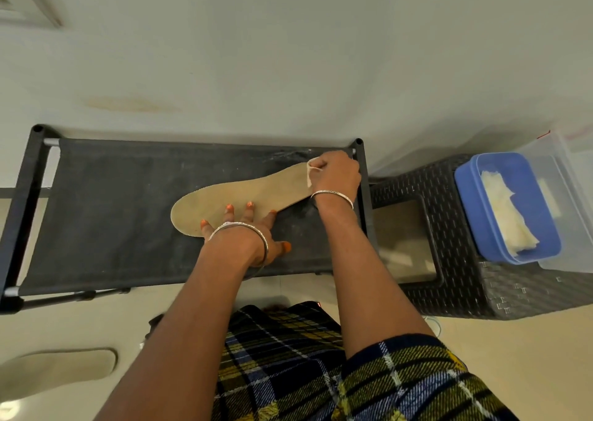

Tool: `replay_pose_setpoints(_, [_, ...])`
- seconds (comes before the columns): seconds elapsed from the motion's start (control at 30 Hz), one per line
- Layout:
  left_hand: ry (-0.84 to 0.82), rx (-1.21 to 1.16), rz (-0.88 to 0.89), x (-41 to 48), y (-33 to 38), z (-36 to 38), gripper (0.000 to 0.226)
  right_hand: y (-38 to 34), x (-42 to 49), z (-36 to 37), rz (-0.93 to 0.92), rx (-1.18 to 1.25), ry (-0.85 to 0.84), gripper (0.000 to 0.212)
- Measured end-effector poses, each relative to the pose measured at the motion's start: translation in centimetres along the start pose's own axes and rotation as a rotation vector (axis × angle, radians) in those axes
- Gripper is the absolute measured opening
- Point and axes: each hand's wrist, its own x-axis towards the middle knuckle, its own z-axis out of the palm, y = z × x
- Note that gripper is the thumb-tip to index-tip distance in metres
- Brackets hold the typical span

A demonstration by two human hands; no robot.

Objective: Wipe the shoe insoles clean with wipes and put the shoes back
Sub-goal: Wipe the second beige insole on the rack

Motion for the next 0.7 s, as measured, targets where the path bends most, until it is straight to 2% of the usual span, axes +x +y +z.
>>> replay_pose_setpoints(0.07, [0.001, -0.004, -0.003, 0.1, 0.0, 0.0, 0.078, -0.5, -0.3, 0.3, -0.003, -0.015, -0.014, 0.028])
replay_pose_setpoints(0.27, [0.001, -0.012, -0.018, 0.4, 0.2, 0.2, 0.078, -2.3, -1.4, 1.0, -0.261, -0.017, -0.305, 0.024])
replay_pose_setpoints(0.33, [0.000, -0.018, -0.017, 0.3, 0.1, 0.1, 0.078, -1.8, -1.1, 0.7, -0.253, -0.049, -0.273, 0.025])
replay_pose_setpoints(0.5, [0.002, -0.013, 0.001, 0.0, 0.0, -0.1, 0.076, 0.0, -0.3, -0.5, -0.061, -0.041, -0.035, 0.030])
replay_pose_setpoints(0.6, [0.004, -0.017, -0.008, 0.1, 0.1, -0.1, 0.076, -0.3, -0.5, -0.1, -0.066, -0.043, -0.060, 0.030])
replay_pose_setpoints(0.7, [0.011, -0.022, -0.013, 0.2, 0.2, 0.0, 0.077, -1.1, -0.9, 0.6, -0.159, -0.031, -0.175, 0.027])
